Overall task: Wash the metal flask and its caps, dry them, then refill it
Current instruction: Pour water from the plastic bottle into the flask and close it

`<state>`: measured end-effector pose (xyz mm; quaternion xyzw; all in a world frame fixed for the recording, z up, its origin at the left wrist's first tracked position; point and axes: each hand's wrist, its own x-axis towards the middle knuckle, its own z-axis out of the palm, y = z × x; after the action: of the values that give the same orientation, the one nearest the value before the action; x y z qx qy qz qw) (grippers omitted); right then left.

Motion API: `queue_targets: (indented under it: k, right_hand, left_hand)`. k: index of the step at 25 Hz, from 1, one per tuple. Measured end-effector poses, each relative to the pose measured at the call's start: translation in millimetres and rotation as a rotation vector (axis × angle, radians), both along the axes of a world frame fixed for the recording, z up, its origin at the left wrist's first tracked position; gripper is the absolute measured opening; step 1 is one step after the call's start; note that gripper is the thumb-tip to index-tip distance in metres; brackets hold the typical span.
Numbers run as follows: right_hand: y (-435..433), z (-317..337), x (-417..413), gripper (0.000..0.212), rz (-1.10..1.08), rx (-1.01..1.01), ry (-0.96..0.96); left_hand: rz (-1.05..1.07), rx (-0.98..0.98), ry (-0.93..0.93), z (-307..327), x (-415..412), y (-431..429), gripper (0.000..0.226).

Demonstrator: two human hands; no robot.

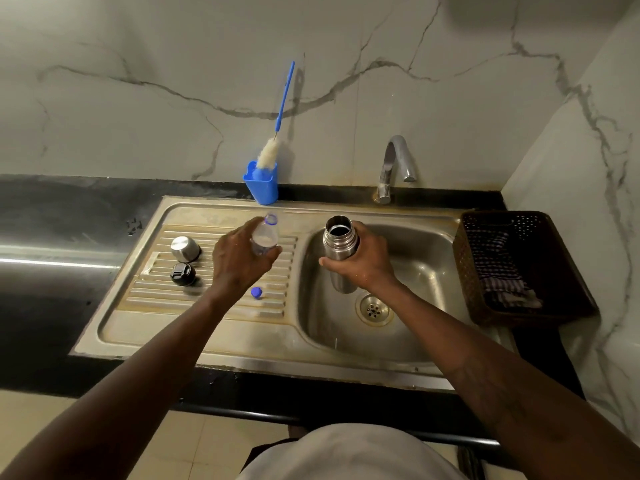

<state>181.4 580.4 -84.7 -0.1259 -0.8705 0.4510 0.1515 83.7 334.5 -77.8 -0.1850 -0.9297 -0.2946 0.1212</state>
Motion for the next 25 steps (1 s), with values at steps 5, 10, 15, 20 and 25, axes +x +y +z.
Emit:
queue_targets:
  k: [5, 10, 15, 20, 25]
  right_hand:
    - [-31.0, 7.0, -10.3, 0.07, 0.022, 0.019, 0.003]
    - [-54.4, 5.7, -18.8, 0.072, 0.007, 0.037, 0.003]
    - [-73.9, 7.9, -22.8, 0.076, -0.027, 0.021, 0.008]
    - [-87.1, 11.1, -23.0, 0.075, -0.038, 0.003, 0.044]
    - [-97.6, 14.1, -25.8, 0.08, -0.032, 0.008, 0.063]
  left_hand:
    - [0.023, 0.109, -0.104, -24.9, 10.3, -51.5, 0.058]
    - [0.018, 0.142, -0.132, -35.2, 12.0, -76.7, 0.053]
    - [-0.031, 0.139, -0.171, -43.6, 8.3, -90.1, 0.056]
    - [-0.089, 0.103, -0.161, -44.9, 3.5, -95.3, 0.059]
    - [-0.08, 0.087, -0.186, -50.8, -2.3, -105.2, 0.057]
